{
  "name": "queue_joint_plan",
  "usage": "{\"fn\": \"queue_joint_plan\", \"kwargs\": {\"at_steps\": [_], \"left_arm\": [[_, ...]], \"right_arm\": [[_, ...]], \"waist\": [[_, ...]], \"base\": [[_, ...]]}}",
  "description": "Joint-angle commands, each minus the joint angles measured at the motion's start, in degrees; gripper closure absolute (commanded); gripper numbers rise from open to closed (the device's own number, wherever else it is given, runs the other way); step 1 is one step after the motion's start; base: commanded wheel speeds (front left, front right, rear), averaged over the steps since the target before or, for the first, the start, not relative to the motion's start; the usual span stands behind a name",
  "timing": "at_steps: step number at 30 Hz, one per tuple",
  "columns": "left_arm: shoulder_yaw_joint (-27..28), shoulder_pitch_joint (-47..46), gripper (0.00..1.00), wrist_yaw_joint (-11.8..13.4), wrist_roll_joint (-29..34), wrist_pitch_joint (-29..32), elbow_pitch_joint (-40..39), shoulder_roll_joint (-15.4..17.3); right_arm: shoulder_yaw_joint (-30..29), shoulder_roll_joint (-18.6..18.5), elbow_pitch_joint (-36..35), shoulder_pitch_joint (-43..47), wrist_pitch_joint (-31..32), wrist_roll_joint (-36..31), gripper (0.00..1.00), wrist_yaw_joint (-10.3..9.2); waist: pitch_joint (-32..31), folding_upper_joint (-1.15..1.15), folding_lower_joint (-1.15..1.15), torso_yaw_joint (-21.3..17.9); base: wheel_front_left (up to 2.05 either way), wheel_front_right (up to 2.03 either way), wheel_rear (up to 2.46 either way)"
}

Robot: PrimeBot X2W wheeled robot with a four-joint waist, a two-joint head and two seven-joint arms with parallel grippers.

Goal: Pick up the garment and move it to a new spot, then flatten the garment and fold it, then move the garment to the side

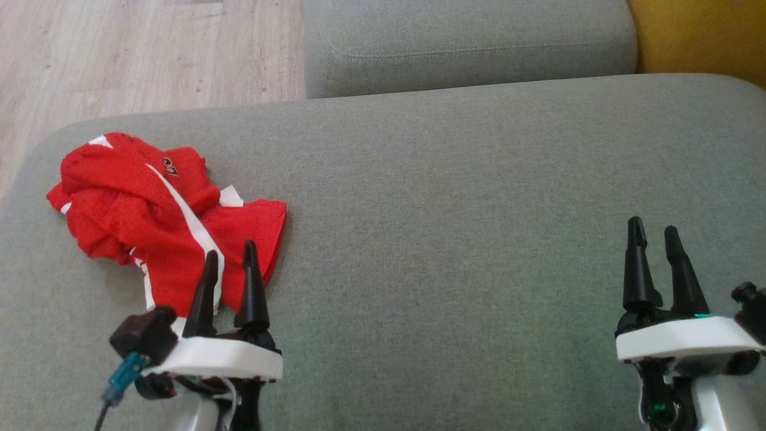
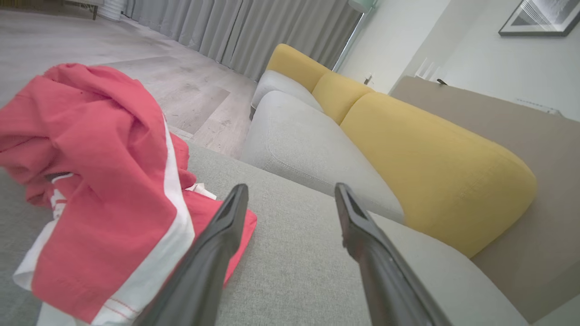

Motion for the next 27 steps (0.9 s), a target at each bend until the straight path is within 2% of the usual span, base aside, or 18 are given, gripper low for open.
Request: {"fn": "queue_joint_plan", "kwargs": {"at_steps": [1, 9, 27], "left_arm": [[0.07, -3.22, 0.00, 0.78, 2.33, -1.07, -1.54, 0.94], [-3.07, -3.94, 0.00, 3.40, 7.59, -2.43, -0.13, 1.91], [-7.80, -5.71, 0.00, 6.30, 18.96, -5.45, 1.96, 3.28]], "right_arm": [[1.15, -0.57, -2.47, -2.25, -1.09, -2.63, 0.00, -0.03], [1.84, -0.60, -3.15, -2.40, -2.45, -9.53, 0.00, -0.03], [2.96, -0.66, -5.02, -2.52, -5.49, -23.76, 0.00, -0.04]], "waist": [[-0.04, 0.00, 0.00, 0.02], [0.04, 0.00, 0.00, -0.42], [0.71, 0.00, 0.00, -0.81]], "base": [[0.00, 0.00, 0.00], [0.00, 0.00, 0.00], [0.00, 0.00, 0.00]]}}
